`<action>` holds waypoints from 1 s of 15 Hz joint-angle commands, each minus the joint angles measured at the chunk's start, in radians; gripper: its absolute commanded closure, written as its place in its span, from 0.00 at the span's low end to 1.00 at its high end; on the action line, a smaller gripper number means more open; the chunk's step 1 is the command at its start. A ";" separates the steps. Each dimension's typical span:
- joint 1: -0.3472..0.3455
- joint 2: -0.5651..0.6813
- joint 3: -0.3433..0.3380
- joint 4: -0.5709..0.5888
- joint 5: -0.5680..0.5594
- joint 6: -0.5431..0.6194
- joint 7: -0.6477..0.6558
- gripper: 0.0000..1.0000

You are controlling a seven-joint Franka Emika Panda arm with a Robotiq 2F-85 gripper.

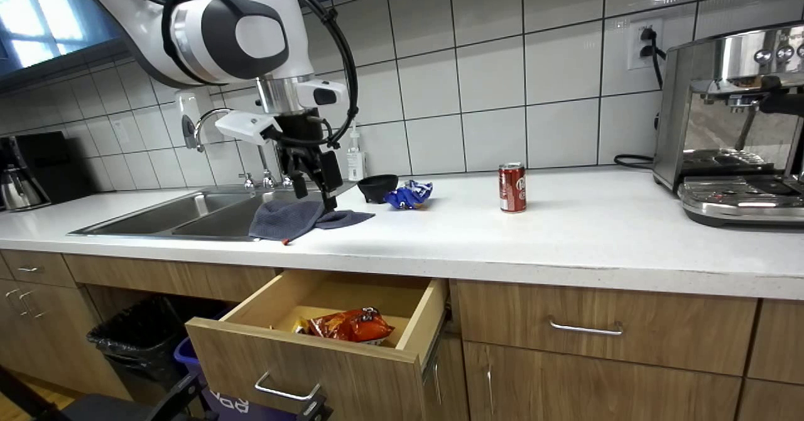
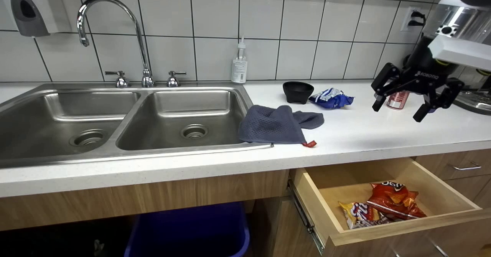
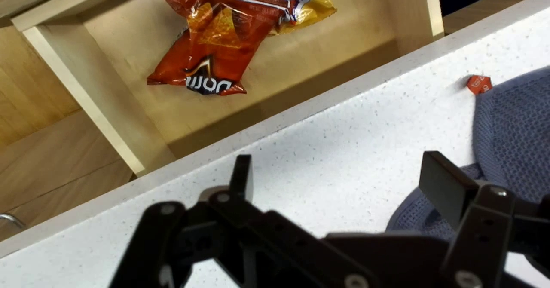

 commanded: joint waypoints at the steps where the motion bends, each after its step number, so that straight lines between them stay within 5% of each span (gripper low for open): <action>1: -0.022 0.030 0.004 0.068 0.004 -0.036 -0.034 0.00; 15: -0.061 0.234 -0.026 0.364 -0.048 -0.155 -0.115 0.00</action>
